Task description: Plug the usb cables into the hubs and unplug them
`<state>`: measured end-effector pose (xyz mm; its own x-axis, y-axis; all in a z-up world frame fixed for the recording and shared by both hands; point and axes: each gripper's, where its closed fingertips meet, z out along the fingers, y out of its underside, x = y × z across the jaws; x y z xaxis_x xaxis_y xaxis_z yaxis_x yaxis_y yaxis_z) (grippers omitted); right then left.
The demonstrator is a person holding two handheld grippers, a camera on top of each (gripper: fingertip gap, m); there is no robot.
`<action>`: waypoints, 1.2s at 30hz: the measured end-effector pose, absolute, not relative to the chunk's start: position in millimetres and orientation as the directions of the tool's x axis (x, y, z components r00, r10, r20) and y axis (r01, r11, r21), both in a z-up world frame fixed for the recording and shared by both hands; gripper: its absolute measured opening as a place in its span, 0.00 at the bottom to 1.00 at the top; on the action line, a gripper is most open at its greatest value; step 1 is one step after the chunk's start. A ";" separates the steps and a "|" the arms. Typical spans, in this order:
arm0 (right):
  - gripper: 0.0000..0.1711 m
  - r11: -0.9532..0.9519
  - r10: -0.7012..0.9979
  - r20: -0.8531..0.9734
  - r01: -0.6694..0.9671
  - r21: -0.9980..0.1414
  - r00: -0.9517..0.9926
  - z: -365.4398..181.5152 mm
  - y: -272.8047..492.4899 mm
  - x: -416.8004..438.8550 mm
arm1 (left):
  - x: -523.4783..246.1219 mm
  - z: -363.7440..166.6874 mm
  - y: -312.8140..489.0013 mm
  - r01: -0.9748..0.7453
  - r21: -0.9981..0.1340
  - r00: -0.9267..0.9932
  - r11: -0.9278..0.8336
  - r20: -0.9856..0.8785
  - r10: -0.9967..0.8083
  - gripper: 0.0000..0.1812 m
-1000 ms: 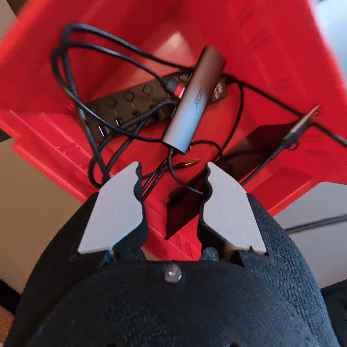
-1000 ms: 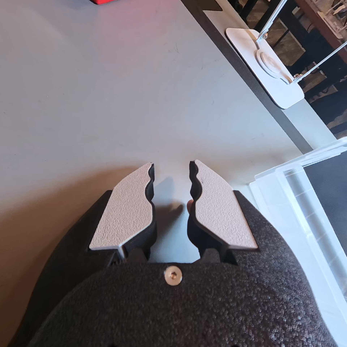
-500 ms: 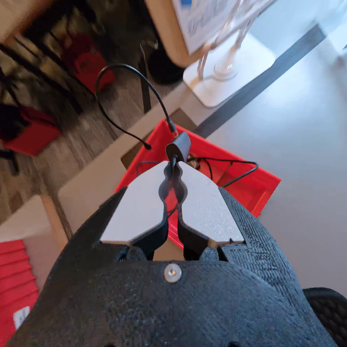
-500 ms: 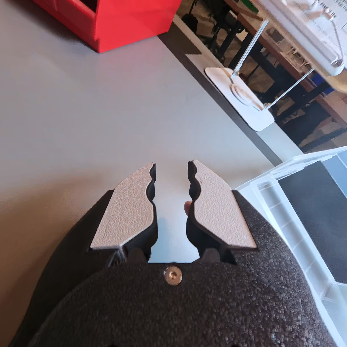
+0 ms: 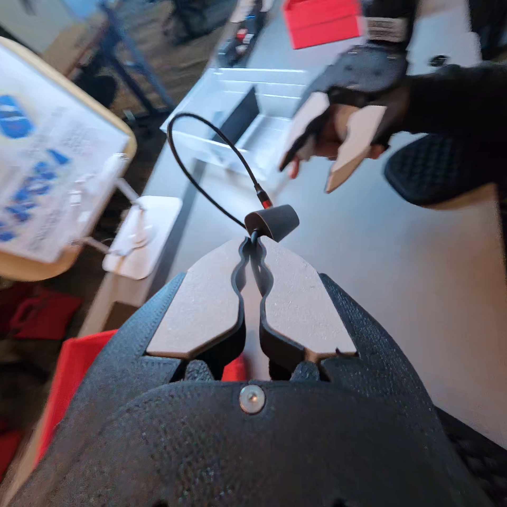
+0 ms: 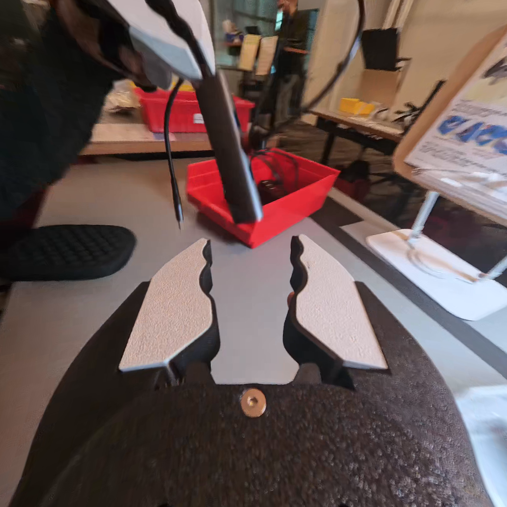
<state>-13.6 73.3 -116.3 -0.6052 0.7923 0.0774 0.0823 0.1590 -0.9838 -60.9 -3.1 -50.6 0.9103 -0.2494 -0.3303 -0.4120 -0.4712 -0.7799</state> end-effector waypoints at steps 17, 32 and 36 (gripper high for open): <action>0.15 0.395 0.715 0.312 -0.008 -0.919 -0.626 -150.8 33.1 -3.6 | -21.8 -129.3 1.2 -0.270 -0.867 0.914 -0.419 -0.094 -0.396 0.02; 0.06 0.626 0.540 0.369 0.067 -0.777 -0.757 -210.7 11.7 9.2 | 17.2 -97.3 8.1 -0.156 -0.966 0.879 -0.207 -0.040 -0.475 0.14; 0.06 0.460 0.696 0.305 0.077 -0.885 -0.650 -182.9 37.8 -3.1 | -14.7 -75.2 -11.3 0.026 -0.986 0.903 -0.162 0.093 -0.420 0.27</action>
